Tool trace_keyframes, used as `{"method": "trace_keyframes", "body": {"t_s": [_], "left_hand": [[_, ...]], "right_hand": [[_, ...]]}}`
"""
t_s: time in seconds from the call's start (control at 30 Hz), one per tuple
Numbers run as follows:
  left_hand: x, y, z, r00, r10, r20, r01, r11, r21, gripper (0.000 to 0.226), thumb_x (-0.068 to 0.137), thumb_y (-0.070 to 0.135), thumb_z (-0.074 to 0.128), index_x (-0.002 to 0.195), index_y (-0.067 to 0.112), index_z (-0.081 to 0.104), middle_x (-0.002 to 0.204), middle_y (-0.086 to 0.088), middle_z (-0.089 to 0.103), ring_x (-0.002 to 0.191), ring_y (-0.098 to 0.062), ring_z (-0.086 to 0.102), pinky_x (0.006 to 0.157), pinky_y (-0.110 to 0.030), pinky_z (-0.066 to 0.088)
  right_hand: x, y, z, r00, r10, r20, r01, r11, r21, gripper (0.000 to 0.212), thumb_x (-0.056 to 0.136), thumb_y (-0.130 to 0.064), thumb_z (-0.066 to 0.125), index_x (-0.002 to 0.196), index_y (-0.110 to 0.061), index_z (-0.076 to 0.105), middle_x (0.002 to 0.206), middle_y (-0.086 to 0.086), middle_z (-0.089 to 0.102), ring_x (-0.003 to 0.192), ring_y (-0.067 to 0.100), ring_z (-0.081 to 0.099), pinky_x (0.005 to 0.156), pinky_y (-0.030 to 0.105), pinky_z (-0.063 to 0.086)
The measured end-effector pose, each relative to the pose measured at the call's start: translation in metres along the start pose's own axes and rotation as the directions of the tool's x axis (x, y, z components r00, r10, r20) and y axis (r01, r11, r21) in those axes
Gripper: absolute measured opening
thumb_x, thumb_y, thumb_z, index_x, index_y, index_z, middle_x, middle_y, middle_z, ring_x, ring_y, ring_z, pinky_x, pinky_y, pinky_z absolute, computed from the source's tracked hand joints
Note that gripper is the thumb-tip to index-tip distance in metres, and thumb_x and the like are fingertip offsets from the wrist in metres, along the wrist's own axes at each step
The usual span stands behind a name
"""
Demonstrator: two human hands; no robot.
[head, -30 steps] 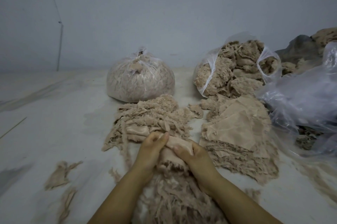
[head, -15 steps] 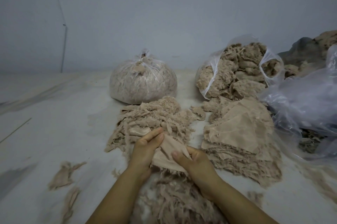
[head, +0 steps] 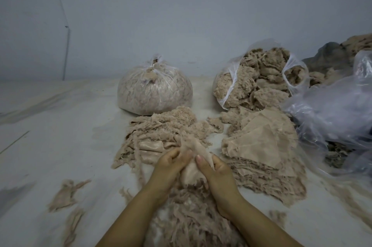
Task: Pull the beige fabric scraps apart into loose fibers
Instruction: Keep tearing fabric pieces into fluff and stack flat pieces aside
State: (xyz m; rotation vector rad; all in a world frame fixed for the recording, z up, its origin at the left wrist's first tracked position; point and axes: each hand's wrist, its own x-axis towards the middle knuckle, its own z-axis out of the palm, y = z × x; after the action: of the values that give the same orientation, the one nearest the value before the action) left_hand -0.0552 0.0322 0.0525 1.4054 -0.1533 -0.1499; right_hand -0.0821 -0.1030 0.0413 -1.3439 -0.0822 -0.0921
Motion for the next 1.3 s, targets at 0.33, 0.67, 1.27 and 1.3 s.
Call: {"method": "trace_keyframes", "body": {"t_s": [0.33, 0.67, 1.27, 1.3], "left_hand": [[-0.002, -0.006, -0.001, 0.994, 0.066, -0.082, -0.049, 0.978, 0.202, 0.036, 0.07, 0.045, 0.077, 0.098, 0.024, 0.068, 0.099, 0.002, 0.072, 0.087, -0.011, 0.069, 0.071, -0.026, 0.055], [0.005, 0.009, -0.024, 0.969, 0.008, -0.247, -0.055, 0.981, -0.184, 0.025, 0.09, 0.027, 0.055, 0.092, 0.003, 0.061, 0.041, 0.0, 0.046, 0.023, -0.005, 0.028, 0.028, -0.009, 0.023], [0.0, -0.004, -0.005, 0.999, -0.028, -0.015, 0.028, 0.999, -0.026, 0.031, 0.096, 0.032, 0.048, 0.098, 0.003, 0.059, 0.054, -0.006, 0.051, 0.029, -0.007, 0.036, 0.028, -0.014, 0.025], [0.0, -0.005, -0.004, 0.999, -0.033, -0.042, 0.033, 0.999, 0.003, 0.028, 0.097, 0.031, 0.046, 0.093, 0.006, 0.06, 0.054, -0.005, 0.053, 0.032, -0.008, 0.041, 0.031, -0.016, 0.03]], "right_hand": [[-0.002, -0.002, -0.003, 1.0, 0.02, -0.005, -0.02, 0.994, -0.111, 0.014, 0.095, -0.024, 0.057, 0.102, -0.016, 0.066, 0.089, 0.001, 0.073, 0.078, 0.012, 0.069, 0.067, 0.025, 0.052], [-0.006, -0.012, -0.007, 0.991, -0.096, 0.09, 0.127, 0.89, -0.438, 0.028, 0.075, -0.065, 0.049, 0.072, -0.043, 0.066, 0.067, -0.02, 0.065, 0.063, -0.007, 0.057, 0.061, 0.011, 0.042], [-0.002, -0.009, -0.003, 0.992, -0.065, -0.109, 0.053, 0.993, -0.106, 0.027, 0.089, -0.023, 0.065, 0.067, -0.008, 0.062, 0.049, -0.001, 0.057, 0.044, 0.008, 0.051, 0.048, 0.018, 0.042], [-0.001, -0.009, -0.004, 0.992, -0.071, -0.102, 0.06, 0.992, -0.113, 0.025, 0.088, -0.022, 0.066, 0.069, -0.007, 0.063, 0.053, -0.001, 0.06, 0.048, 0.008, 0.054, 0.05, 0.02, 0.044]]}}
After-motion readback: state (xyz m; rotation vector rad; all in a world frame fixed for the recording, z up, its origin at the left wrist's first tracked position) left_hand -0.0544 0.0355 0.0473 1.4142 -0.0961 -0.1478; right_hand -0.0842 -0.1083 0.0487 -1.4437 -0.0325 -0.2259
